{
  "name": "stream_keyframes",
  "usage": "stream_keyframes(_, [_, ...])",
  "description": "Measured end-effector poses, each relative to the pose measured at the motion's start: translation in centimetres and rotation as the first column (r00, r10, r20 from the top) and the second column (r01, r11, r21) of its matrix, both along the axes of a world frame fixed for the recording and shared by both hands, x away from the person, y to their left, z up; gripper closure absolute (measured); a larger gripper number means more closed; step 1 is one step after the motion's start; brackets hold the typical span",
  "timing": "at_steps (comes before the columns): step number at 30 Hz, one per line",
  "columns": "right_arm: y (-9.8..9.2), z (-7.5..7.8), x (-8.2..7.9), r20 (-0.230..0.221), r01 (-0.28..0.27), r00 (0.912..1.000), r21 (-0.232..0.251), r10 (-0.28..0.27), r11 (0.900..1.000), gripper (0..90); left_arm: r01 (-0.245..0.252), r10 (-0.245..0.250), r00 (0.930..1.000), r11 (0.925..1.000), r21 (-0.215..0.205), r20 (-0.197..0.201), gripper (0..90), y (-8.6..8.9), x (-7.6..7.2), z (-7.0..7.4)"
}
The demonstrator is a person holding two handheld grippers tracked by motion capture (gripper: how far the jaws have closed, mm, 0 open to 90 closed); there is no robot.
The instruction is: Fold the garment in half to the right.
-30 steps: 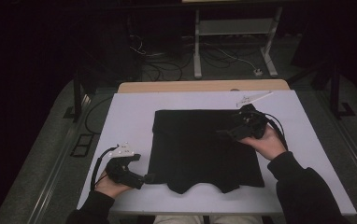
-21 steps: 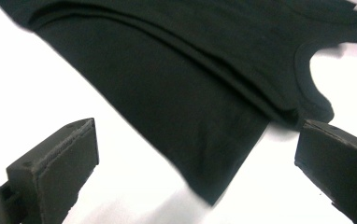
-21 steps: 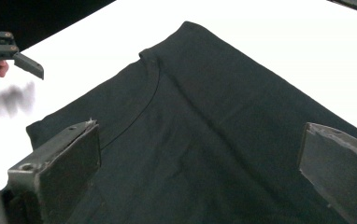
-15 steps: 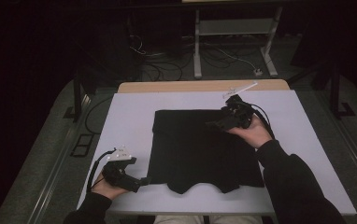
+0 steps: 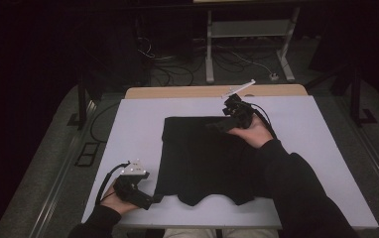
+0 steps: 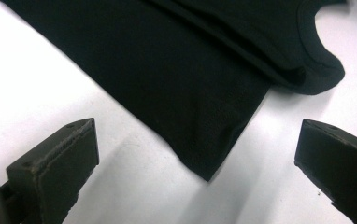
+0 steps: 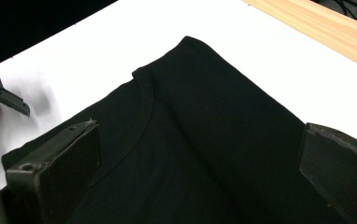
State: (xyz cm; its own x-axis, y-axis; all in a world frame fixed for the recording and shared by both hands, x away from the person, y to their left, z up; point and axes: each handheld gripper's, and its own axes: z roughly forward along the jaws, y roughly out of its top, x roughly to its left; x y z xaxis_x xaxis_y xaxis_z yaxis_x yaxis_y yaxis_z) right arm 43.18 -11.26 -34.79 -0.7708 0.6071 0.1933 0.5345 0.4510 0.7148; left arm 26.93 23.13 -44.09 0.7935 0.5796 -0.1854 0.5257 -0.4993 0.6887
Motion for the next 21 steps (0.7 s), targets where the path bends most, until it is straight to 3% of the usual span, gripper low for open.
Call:
stream_keyframes(5, [0.9,-0.3,0.8,-0.005,0.000,1.0000,-0.002,0.000,1.000,0.0,0.031,-0.031,0.9995,0.9993,0.019,0.001,0.0,-0.2,0.0,-0.1])
stream_keyframes(8, [1.3,-0.4,1.2,-0.007,0.001,1.0000,-0.005,-0.001,1.000,0.0,0.016,-0.016,0.9999,0.9999,-0.001,-0.007,0.0,-0.4,0.0,-0.2])
stream_keyframes(10, [1.5,-0.5,1.5,-0.007,-0.002,1.0000,-0.011,0.002,1.000,0.0,0.028,-0.028,0.9996,0.9996,0.010,-0.006,0.0,-0.4,0.0,-0.2])
stream_keyframes(11, [1.5,-0.6,1.6,-0.005,-0.004,1.0000,-0.013,0.004,1.000,0.0,0.051,-0.051,0.9987,0.9981,0.035,-0.005,0.0,-0.3,0.1,-0.2])
stream_keyframes(21, [2.5,-1.1,2.8,-0.013,0.001,0.9999,-0.017,-0.001,1.000,0.0,0.078,-0.076,0.9968,0.9947,0.068,-0.027,0.0,-0.7,0.3,-0.4])
